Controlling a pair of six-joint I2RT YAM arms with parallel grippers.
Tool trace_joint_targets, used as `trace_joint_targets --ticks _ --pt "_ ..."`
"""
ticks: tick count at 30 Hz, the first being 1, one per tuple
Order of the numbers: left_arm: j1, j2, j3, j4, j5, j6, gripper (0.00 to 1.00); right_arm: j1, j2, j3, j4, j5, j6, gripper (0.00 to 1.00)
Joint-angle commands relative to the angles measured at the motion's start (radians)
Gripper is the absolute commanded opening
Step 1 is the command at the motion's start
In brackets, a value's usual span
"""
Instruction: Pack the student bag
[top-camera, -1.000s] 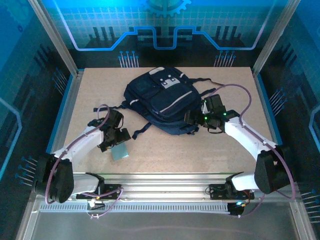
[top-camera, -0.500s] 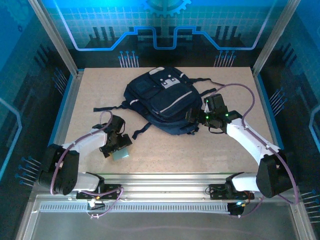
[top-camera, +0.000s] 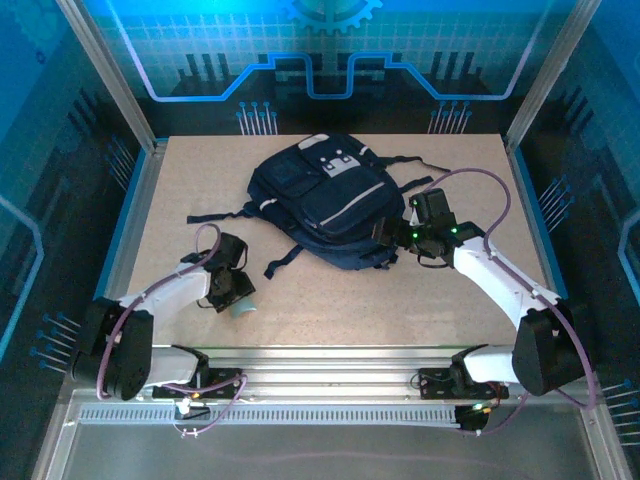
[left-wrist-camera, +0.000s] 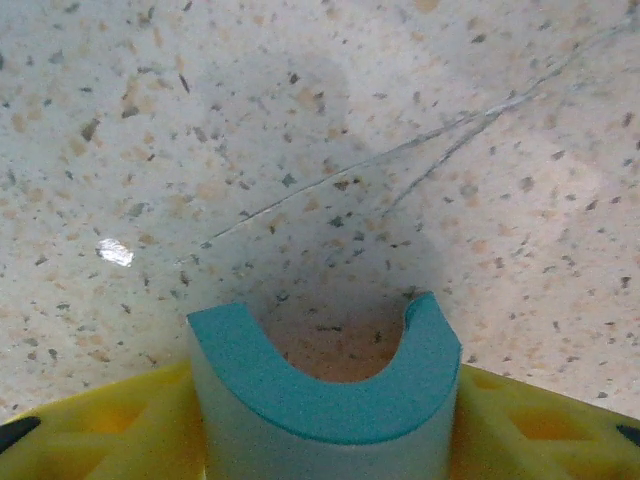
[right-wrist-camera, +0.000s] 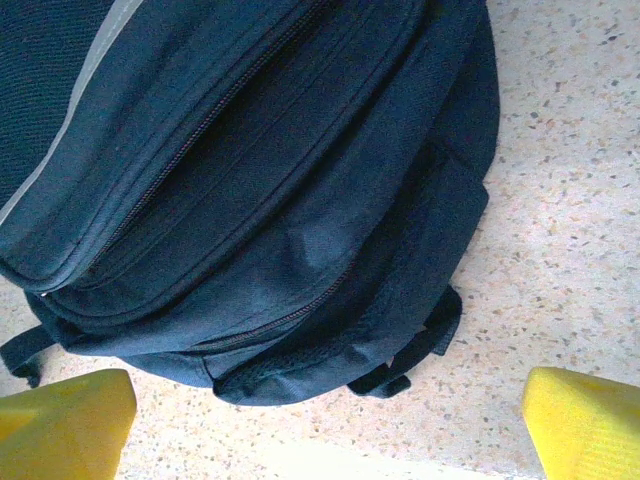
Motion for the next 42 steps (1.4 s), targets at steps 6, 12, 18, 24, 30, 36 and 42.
trace_joint_targets --ticks 6,12,18,24,30,36,42 --pt "-0.003 -0.107 0.118 0.071 0.079 -0.139 0.57 0.038 -0.026 0.011 0.110 -0.223 -0.047 1.00" --pt "-0.032 -0.055 0.310 0.164 0.103 -0.214 0.56 0.086 -0.027 0.004 0.198 -0.287 -0.009 0.99" --pt "-0.153 0.091 0.486 0.281 0.098 -0.246 0.58 0.114 -0.034 -0.011 0.364 -0.392 0.107 0.96" --pt "-0.268 0.198 0.476 0.516 0.062 -0.360 0.58 0.145 -0.058 -0.036 0.490 -0.391 0.185 0.93" --pt "-0.343 0.299 0.504 0.669 0.072 -0.446 0.58 0.161 -0.037 -0.048 0.478 -0.316 0.162 0.89" --pt "-0.353 0.301 0.522 0.659 0.076 -0.427 0.59 0.129 -0.040 -0.008 0.378 -0.246 0.056 0.85" --pt "-0.362 0.278 0.482 0.712 0.073 -0.461 0.59 0.111 0.003 -0.006 0.419 -0.269 0.057 0.80"
